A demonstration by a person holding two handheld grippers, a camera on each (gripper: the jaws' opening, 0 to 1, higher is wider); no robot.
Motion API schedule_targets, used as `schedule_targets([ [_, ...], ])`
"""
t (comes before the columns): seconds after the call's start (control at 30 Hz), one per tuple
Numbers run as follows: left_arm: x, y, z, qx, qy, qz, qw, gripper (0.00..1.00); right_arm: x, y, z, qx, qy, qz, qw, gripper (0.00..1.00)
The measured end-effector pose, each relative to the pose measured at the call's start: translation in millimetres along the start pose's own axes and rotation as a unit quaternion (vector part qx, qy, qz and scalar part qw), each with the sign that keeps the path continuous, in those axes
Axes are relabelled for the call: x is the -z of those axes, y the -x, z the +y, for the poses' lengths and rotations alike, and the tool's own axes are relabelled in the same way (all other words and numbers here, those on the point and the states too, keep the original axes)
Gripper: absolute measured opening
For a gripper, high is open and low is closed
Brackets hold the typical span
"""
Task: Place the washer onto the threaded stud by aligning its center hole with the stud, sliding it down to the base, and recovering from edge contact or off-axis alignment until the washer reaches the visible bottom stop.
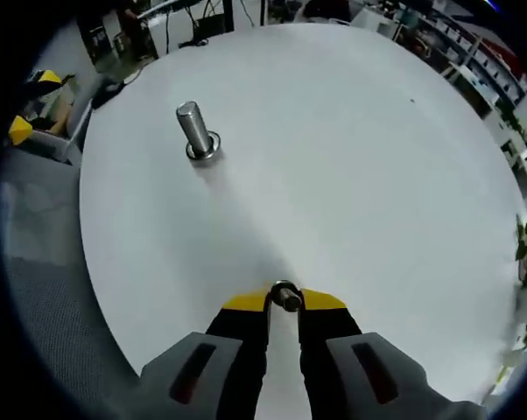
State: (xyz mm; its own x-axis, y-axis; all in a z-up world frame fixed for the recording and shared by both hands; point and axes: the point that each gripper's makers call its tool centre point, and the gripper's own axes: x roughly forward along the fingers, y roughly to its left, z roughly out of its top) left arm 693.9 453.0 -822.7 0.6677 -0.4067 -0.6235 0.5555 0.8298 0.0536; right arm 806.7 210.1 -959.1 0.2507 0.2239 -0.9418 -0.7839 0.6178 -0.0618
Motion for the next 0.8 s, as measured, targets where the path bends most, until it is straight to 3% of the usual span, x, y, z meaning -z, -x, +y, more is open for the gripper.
schedule_targets([
  [0.47, 2.3, -2, -1.9, 0.006, 0.0, 0.007, 1.0, 0.33, 3.2, 7, 0, -0.002, -0.02, -0.031, 0.9993, 0.21],
  [0.7, 3.3, -3, -2.2, 0.007, -0.003, 0.011, 0.9999, 0.33, -0.7, 37, 3, 0.035, -0.001, -0.099, 0.9945, 0.24],
  [0.8, 2.2, -2, -1.4, 0.005, -0.001, 0.009, 0.9999, 0.33, -0.9, 54, 1, 0.049, -0.03, -0.138, 0.9888, 0.24],
])
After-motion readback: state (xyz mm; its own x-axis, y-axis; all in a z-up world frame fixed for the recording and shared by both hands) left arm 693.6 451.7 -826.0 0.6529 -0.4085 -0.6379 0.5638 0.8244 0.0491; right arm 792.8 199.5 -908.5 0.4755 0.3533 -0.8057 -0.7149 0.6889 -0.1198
